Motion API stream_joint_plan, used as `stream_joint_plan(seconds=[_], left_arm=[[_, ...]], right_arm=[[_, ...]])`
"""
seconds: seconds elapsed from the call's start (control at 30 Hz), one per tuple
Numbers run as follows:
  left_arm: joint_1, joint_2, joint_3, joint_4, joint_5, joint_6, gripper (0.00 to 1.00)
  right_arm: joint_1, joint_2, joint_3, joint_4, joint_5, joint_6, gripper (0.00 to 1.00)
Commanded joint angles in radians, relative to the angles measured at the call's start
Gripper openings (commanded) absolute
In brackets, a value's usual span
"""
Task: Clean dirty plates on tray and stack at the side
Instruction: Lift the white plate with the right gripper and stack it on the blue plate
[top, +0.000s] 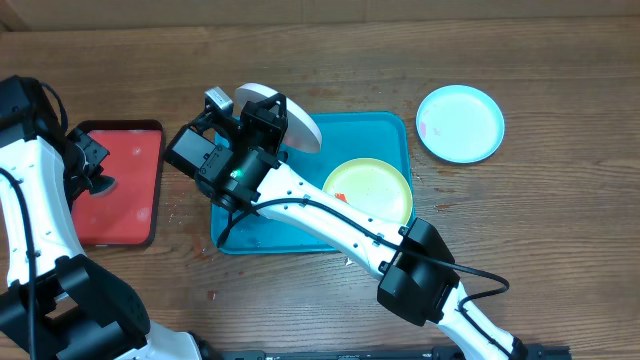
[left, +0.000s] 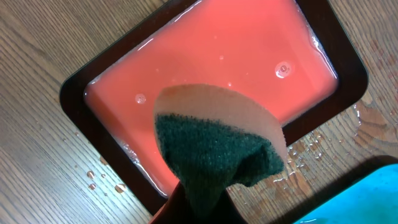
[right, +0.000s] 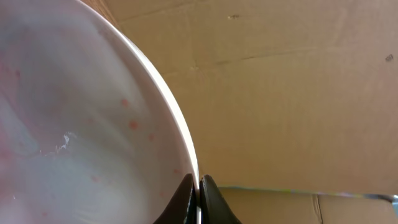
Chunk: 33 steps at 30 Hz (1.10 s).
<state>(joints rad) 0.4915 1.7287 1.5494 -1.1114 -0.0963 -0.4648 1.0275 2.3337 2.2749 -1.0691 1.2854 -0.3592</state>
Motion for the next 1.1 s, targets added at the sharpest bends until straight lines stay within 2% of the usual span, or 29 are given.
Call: stream_joint_plan(seconds=[0.0,0.07,0.17,0.23,0.3,0.4,0.47,0.67,0.83,1.07], left_arm=[[-0.001,0.008,-0.003,0.002,0.012,-0.006,0.04],[-0.001,0.008,-0.003,0.002,0.013,-0.006,0.04],[-0.001,0.008,-0.003,0.002,0.013,-0.006,0.04],[-0.001,0.008,-0.003,0.001,0.013,-0.006,0.04],[-0.001,0.008,-0.003,0.001,0.013,-0.006,0.04],[-0.001,0.008,-0.003,0.002,0.013,-0.006,0.04],[-0.001,0.008,-0.003,0.003,0.013,-0.006,0.04],[-0.001,0.008,-0.003,0.009,0.017,-0.006,0.04],[-0.001,0.009,-0.003,0.011,0.019,-0.006,0.04],[-0.001,0.009,-0.003,0.017,0.019,-0.006,0.04]], right_arm=[[-0.005,0.010,0.030,0.006,-0.054,-0.008,0.04],[-0.016,0.010,0.030,0.011,-0.198,-0.008,0.04],[-0.072,0.010,0.030,0.029,-0.595,0.007,0.04],[-0.130,0.010,0.030,0.026,-0.777,0.071,0.04],[-0.196,0.004,0.031,0.016,-0.851,0.175,0.04],[-0.322,-0.016,0.031,-0.037,-0.949,0.276,0.04],[-0.415,-0.033,0.031,-0.080,-1.063,0.289,0.04],[-0.750,-0.041,0.030,-0.153,-1.595,0.289,0.04],[-0.982,-0.035,0.028,-0.266,-1.764,0.289,0.04],[-1.210,-0.033,-0.054,-0.330,-1.679,0.289,0.04]])
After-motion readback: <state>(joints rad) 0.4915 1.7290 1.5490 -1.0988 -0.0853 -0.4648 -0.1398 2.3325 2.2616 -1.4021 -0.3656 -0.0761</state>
